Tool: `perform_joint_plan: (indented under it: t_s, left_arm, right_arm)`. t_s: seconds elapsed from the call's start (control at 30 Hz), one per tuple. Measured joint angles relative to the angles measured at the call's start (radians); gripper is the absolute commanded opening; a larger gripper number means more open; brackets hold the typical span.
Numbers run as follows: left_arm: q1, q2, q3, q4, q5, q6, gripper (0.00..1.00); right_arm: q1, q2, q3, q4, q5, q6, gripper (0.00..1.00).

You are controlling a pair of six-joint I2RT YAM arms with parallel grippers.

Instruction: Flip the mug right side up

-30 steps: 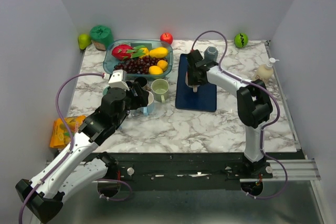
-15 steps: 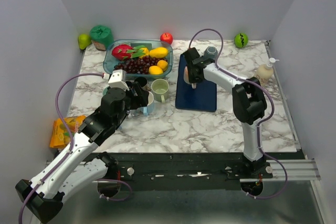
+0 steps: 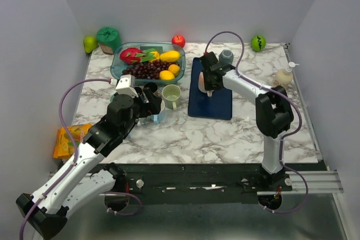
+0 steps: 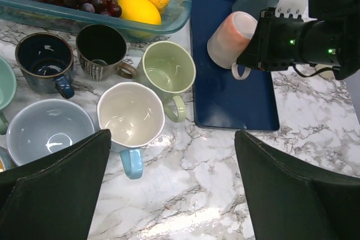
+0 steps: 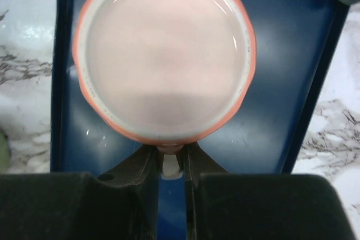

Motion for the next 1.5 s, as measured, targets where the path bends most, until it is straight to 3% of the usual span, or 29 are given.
perform_joint_plan:
  t_s: [0.3,0.67,0.9,1.03,1.27,1.5]
  left_arm:
    - [0.001,-0.001,0.001,0.07,0.115,0.004,0.99]
    - [0.001,0.059,0.067,0.235,0.378,-0.013,0.99]
    - [0.002,0.134,0.171,0.445,0.57,-0.075,0.95]
    - [0.001,0.187,0.224,0.569,0.65,-0.135,0.87]
    - [0.001,0.238,0.24,0.679,0.687,-0.215,0.7]
    - [0.001,0.255,0.251,0.73,0.71,-0.243,0.68]
  right_arm:
    - [0.0,-0.29,-0.083,0.042,-0.146,-0.002,0.01]
    - [0.007,-0.675,-0.183,0.261,-0.504,0.13,0.01]
    - [0.041,-0.764,-0.185,0.393,-0.657,0.186,0.01]
    - [0.066,-0.804,-0.185,0.47,-0.719,0.206,0.01]
    - [0.098,-0.849,-0.185,0.595,-0.782,0.259,0.01]
    - [0.134,-0.85,-0.185,0.649,-0.811,0.277,0.01]
